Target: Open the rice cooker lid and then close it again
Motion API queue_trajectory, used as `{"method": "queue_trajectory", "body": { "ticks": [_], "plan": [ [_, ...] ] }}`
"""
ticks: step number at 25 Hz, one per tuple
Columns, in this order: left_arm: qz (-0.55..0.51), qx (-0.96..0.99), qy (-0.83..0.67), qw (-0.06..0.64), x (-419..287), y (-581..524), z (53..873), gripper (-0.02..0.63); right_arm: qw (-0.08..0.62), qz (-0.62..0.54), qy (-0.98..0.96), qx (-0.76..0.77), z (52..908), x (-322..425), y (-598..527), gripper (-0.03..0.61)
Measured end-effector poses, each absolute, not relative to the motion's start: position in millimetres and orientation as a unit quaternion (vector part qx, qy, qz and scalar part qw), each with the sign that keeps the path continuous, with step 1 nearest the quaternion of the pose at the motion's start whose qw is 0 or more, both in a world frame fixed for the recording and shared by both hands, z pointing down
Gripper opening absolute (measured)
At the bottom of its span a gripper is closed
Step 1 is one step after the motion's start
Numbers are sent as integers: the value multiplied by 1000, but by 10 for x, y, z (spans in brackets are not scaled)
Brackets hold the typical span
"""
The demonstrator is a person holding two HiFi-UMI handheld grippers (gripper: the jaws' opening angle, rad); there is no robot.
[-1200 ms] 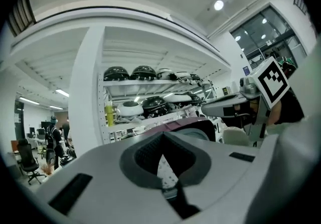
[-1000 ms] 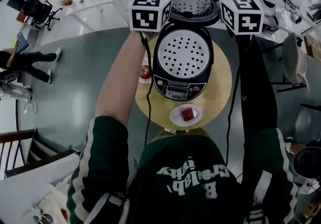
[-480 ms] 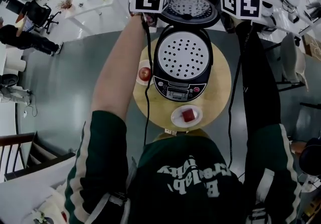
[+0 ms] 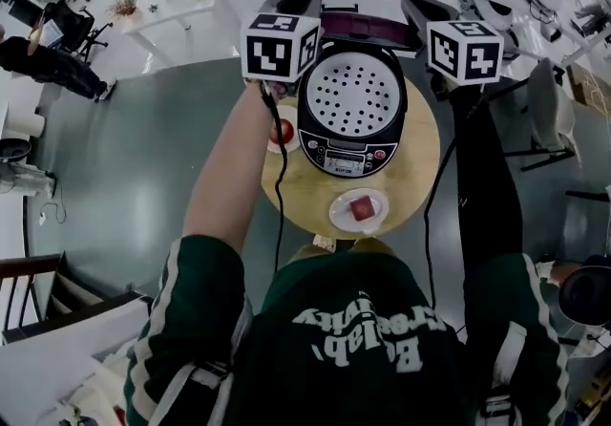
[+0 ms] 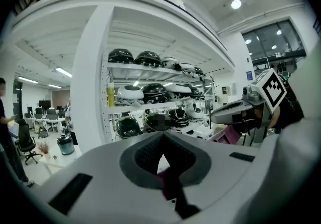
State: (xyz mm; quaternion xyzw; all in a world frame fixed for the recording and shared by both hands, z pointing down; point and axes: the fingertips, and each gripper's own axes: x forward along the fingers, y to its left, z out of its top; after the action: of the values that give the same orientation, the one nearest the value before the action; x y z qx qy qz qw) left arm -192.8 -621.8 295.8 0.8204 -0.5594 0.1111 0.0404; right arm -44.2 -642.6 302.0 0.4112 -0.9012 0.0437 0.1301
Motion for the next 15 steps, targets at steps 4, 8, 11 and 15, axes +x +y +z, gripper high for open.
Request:
{"method": "queue_trajectory", "body": {
  "ticks": [4, 8, 11, 15],
  "plan": [
    [107, 824, -554, 46, -1908, -5806, 3257, -2, 148, 20, -897, 417, 3299, -445, -6009, 3],
    [120, 821, -555, 59, -1898, -5443, 3651, -1, 198, 2, -888, 415, 3697, -501, -5655, 3],
    [136, 823, -546, 79, -1890, -5257, 3949, 0, 243, -12, -879, 411, 3995, -547, -5467, 3],
    [156, 820, -541, 105, -1883, -5085, 4352, 0, 274, 0, -870, 410, 4364, -569, -5315, 3]
  ]
}}
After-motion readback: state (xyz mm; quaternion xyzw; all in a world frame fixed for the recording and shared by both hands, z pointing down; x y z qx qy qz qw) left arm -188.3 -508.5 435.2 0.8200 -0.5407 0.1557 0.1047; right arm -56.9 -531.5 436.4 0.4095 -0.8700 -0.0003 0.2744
